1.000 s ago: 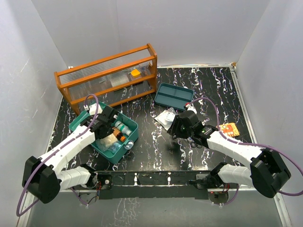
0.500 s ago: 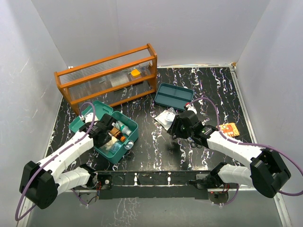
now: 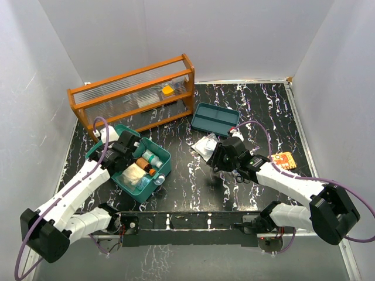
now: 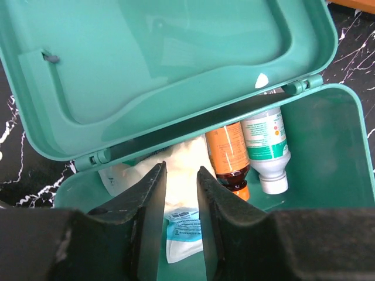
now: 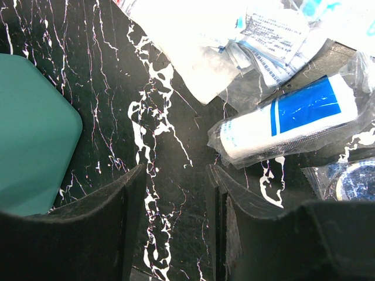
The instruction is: Organize the medicine kit
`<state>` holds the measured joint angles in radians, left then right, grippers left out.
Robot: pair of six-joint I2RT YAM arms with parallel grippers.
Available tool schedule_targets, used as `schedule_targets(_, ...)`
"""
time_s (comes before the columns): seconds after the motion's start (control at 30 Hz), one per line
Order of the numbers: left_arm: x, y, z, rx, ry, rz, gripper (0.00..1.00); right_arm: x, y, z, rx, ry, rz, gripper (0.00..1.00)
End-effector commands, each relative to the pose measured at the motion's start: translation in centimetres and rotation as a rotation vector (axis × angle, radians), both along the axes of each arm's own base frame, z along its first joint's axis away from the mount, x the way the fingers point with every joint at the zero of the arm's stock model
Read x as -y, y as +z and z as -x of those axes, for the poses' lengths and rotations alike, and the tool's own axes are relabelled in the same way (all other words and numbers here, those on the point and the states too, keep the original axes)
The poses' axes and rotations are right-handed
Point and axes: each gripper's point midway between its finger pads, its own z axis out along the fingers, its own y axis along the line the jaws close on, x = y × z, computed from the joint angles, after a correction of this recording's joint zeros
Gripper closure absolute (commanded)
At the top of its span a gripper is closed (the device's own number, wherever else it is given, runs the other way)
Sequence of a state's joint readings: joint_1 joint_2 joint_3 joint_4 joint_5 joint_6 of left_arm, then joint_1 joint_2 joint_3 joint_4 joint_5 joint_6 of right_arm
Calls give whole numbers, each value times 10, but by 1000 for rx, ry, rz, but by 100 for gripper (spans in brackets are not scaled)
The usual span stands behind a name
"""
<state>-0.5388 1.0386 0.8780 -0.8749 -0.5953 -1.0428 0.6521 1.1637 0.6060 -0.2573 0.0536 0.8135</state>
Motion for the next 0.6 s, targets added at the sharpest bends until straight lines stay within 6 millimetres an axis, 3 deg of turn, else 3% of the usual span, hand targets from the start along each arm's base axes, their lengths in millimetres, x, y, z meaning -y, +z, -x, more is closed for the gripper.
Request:
schedule_targets(0.0, -11, 7, 1, 16, -40, -70, 75, -6, 29, -17, 93, -21, -49, 57)
schedule_targets(0.27, 0, -28, -6, -8, -93, -59, 78, -4, 28, -16, 91, -23, -43, 57)
schedule_targets(0.4, -4, -52, -3, -57, -91, -93, 80, -3, 29, -18, 99, -31, -37, 57)
schedule_targets(0.57, -6, -65, -1, -69, -92, -105, 80, 1, 39, -30, 145, -61, -11, 56)
